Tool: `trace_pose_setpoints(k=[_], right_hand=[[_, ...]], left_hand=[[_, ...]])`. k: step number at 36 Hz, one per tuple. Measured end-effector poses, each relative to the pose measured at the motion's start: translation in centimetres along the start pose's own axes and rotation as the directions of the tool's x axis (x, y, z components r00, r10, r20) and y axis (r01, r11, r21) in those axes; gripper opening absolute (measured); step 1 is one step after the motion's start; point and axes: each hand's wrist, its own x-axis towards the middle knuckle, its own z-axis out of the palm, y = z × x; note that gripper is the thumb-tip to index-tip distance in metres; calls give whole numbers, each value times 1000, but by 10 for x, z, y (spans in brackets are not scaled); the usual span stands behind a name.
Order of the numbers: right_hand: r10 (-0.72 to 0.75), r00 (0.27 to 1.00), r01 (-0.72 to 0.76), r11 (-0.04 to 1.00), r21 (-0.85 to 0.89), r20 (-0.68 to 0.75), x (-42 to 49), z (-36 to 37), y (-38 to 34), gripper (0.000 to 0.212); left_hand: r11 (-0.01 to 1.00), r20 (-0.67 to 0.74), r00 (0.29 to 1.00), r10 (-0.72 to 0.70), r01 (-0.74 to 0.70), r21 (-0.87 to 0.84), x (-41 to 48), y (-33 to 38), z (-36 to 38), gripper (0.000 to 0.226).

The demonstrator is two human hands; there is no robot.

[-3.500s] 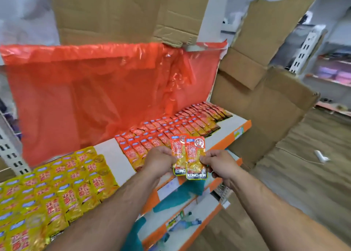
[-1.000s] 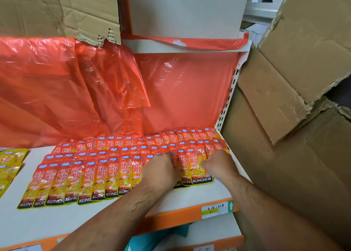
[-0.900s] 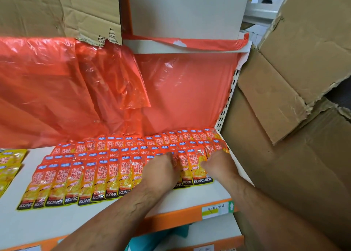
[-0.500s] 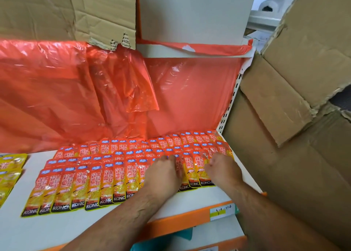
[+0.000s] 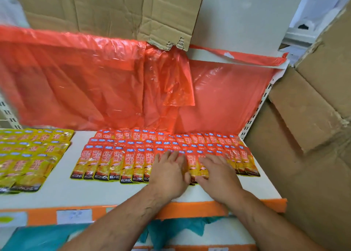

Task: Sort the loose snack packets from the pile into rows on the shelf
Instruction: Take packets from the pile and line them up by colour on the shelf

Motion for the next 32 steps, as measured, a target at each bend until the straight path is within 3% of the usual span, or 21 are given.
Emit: trace_pose_setpoints(k=[6,15,23,32], right_hand=[[-193,981,192,980,55,2,-9,1,-39,63],[-460,887,447,878,172,43,-48,26,-115,59],[-642,752,612,764,203,149,-73,39,-196,61],[-741,660,727,671,145,125,-74,54,-312,59]], left_hand=[[972,-74,970,-233,233,-9,-56,-18,-20,64],[849,-75,848,-524,528,28,-167,-54,-34,68],[728,-161,721,-674,685,23,-252,-103,-52,74],[639,-181,626,-759,769,-21,-315,-182,-77,72]])
